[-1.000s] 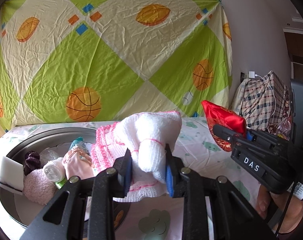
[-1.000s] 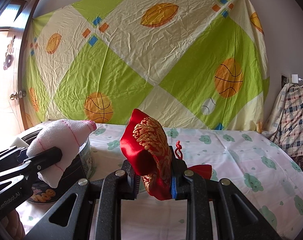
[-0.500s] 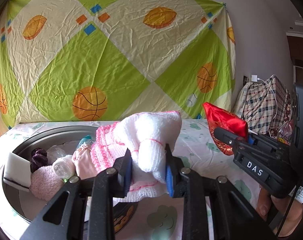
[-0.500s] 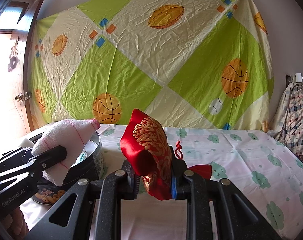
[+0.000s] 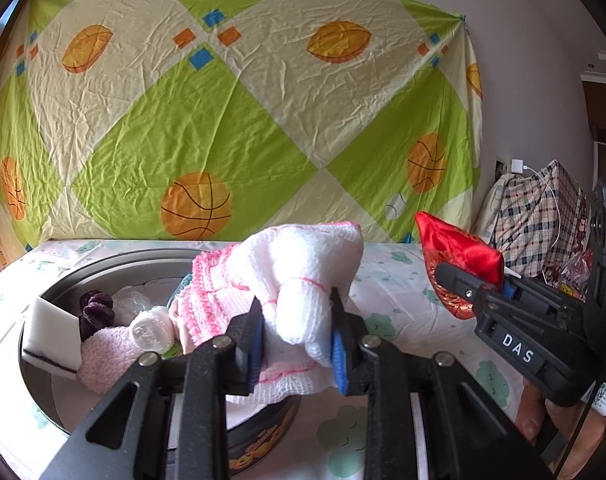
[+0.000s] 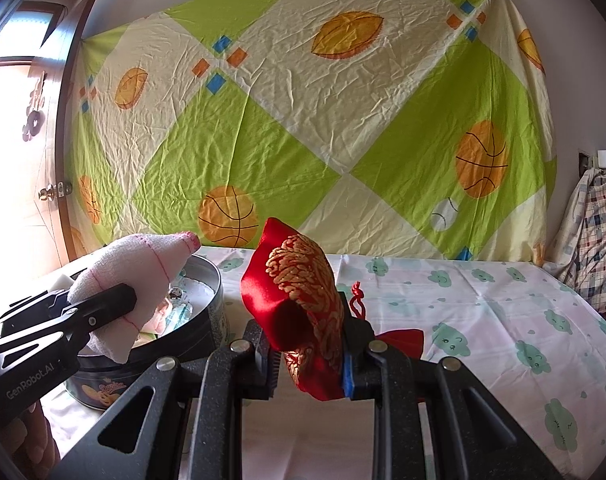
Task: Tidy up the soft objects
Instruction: 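Carry the pink-edged cloth with the left gripper toward the tin while the right carries the red pouch, then lower the cloth over the tin with the left gripper while the right holds the pouch above it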
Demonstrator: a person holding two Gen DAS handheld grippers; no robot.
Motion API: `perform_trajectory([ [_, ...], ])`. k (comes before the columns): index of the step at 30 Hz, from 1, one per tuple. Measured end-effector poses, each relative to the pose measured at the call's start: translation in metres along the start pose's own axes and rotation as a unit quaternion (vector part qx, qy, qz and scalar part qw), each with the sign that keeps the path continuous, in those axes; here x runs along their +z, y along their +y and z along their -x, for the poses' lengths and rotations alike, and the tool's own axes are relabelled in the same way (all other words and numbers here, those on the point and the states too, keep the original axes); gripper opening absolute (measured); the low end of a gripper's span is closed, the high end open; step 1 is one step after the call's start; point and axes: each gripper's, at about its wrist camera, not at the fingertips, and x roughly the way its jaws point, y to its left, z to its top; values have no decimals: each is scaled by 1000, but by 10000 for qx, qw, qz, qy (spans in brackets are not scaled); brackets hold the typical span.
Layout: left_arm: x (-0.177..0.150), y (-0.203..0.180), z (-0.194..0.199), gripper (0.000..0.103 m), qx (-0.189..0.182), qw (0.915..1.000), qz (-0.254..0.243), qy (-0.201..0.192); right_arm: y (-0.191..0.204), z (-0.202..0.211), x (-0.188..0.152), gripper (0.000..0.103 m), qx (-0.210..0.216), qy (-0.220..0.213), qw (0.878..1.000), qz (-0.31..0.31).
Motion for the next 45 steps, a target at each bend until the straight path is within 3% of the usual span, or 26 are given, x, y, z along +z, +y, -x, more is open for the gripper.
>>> perform_trajectory([
  [45,-2,48,20,26,258,9988,393,-160,56,2,-2,25,558,-29,9983,178],
])
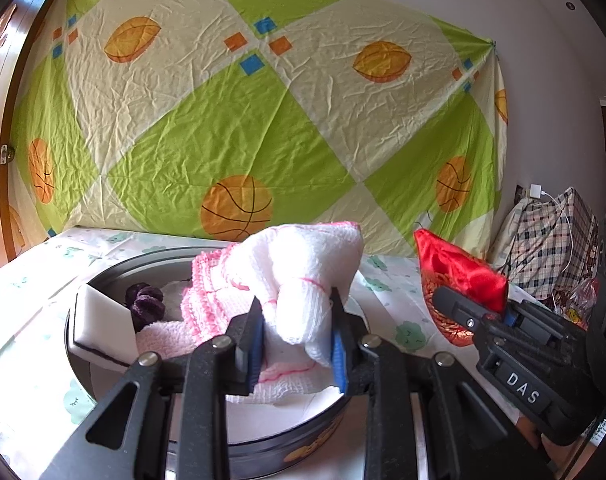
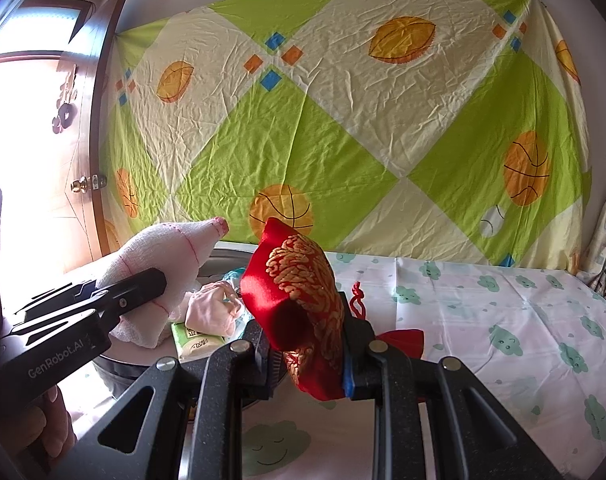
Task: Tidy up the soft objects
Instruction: 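Lower the cloth over the tin with the left gripper while the right holds the pouch above it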
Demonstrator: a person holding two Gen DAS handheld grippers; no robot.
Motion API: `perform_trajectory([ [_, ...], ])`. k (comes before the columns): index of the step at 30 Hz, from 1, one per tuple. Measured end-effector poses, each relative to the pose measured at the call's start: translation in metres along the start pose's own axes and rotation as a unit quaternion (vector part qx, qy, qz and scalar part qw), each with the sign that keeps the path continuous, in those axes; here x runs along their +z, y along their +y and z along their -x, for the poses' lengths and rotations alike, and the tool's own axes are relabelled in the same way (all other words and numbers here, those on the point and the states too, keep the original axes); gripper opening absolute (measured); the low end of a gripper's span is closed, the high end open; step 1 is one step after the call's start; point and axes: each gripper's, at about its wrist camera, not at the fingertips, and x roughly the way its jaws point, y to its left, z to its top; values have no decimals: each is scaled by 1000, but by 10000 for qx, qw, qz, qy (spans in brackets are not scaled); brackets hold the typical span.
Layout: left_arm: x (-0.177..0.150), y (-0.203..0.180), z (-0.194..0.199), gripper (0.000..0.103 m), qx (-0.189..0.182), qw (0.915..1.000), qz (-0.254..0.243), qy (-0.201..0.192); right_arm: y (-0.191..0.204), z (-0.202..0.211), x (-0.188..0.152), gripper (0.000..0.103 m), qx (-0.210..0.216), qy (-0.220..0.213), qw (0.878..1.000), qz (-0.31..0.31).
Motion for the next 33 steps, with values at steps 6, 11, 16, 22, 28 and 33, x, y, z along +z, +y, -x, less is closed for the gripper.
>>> perform_trajectory([
  [6,0,6,2,26,41,10000,42,-12,7,-1,0,25,65,3,10000,42],
  [11,0,11,4,26,105,9999,63,-23,12,-3,0,25,133,10,9999,67],
  [16,1,19,4,26,170,9998,111,-28,18,-6,0,25,224,22,9997,126],
  [22,2,28,4,26,239,9996,144,-30,25,-10,1,25,311,45,9994,157],
  [28,5,36,5,26,306,9994,161,-50,31,-15,2,25,374,72,9990,217],
  [33,7,42,3,26,349,9993,146,-17,36,-20,4,25,403,89,9987,287],
])
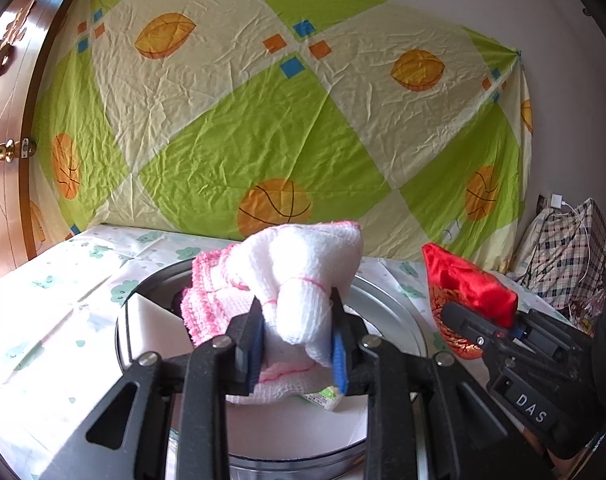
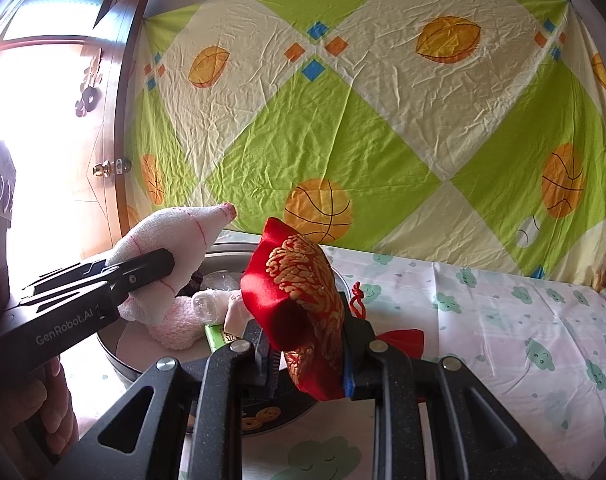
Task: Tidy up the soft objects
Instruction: 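Lower the cloth over the tin with the left gripper while the right holds the pouch above it, then open the left gripper to drop the cloth while the right drops the red pouch into the tin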
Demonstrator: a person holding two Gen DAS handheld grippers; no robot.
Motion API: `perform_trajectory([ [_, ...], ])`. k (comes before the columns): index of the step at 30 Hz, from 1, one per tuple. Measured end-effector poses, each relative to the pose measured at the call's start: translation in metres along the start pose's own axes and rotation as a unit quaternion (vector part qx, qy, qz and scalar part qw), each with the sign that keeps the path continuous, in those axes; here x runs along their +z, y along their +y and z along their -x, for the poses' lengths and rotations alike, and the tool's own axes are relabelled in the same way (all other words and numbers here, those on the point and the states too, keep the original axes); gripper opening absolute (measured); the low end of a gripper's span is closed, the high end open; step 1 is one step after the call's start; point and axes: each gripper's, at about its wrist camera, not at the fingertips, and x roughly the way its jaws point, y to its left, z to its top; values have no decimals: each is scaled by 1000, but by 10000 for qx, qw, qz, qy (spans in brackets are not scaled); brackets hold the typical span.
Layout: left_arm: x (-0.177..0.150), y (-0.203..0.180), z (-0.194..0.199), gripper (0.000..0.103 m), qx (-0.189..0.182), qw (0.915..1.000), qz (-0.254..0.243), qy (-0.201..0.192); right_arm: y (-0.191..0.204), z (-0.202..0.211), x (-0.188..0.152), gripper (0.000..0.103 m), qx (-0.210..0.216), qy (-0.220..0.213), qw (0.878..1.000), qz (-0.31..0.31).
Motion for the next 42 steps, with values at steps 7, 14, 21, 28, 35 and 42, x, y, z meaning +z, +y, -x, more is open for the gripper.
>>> perform_trajectory([
  [7,3,6,-2,26,51,10000,-7,27,4,-3,5,25,33,-11,10000,60],
  [14,13,14,-9,26,200,9996,-91,152,5,-11,20,25,124,-16,9998,138],
  [21,26,26,-27,26,300,9982,-170,492,4,-39,41,25,244,186,9994,172],
  [28,39,37,-56,27,390,9937,-261,1021,8,-84,56,25,415,751,9961,200],
  [35,37,39,-80,27,415,9860,-414,1563,11,-116,55,25,315,1243,9914,265],
  [42,34,37,-87,39,396,9828,-499,1734,10,-125,47,44,448,1478,9877,238],
])
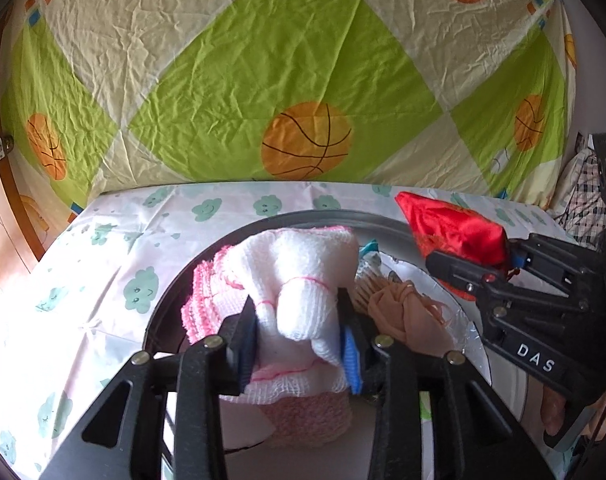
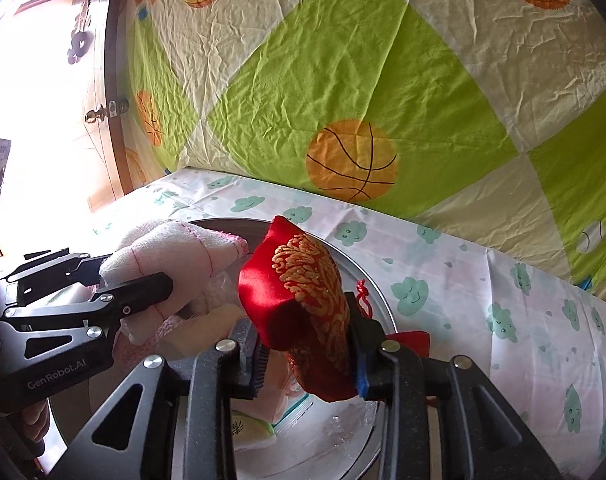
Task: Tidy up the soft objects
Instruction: 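Open the left gripper to drop the cloth while the right drops the red pouch into the tin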
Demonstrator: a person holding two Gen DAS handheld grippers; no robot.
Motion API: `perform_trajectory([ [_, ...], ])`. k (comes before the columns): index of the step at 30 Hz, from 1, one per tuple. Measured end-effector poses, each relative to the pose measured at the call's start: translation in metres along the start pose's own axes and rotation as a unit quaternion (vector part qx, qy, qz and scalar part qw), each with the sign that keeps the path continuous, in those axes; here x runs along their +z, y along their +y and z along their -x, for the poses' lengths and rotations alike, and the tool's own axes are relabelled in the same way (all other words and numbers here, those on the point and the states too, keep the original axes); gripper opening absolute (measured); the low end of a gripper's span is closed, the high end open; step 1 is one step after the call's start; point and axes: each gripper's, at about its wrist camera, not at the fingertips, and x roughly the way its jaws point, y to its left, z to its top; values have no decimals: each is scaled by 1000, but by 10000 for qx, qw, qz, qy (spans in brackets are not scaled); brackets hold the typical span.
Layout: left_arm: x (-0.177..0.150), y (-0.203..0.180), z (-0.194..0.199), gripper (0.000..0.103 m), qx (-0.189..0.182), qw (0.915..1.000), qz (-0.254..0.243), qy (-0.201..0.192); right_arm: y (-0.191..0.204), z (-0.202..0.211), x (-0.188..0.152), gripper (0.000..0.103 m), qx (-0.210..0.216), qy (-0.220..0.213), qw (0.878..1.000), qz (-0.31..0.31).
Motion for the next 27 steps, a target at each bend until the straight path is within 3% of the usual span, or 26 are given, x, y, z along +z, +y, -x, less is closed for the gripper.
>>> perform_trajectory([
  [3,-1,-1,1,40,1,10000,-15,-6,-1,2,-2,55,52,-42,10000,-60],
  [6,-1,-2,-1,41,-2,10000,-35,1,0,4,-3,59,18,-91,9999,-61],
  [8,-1,-3,-1,54,3,10000,-60,17,0,6,-4,60,14,-115,9999,-88],
  [11,-2,-4,3,69,26,9999,-87,-48,-2,12,-6,71,-24,-207,9997,-126],
  [16,-2,-5,12,79,143,9997,-148,-164,-2,24,-10,72,-38,-300,9994,-154],
  [20,-2,-4,20,102,251,9993,-143,-225,-1,40,-13,74,-51,-428,9989,-159],
  [27,-7,4,49,102,279,9982,105,-526,3,76,-18,82,64,-788,9966,-215],
])
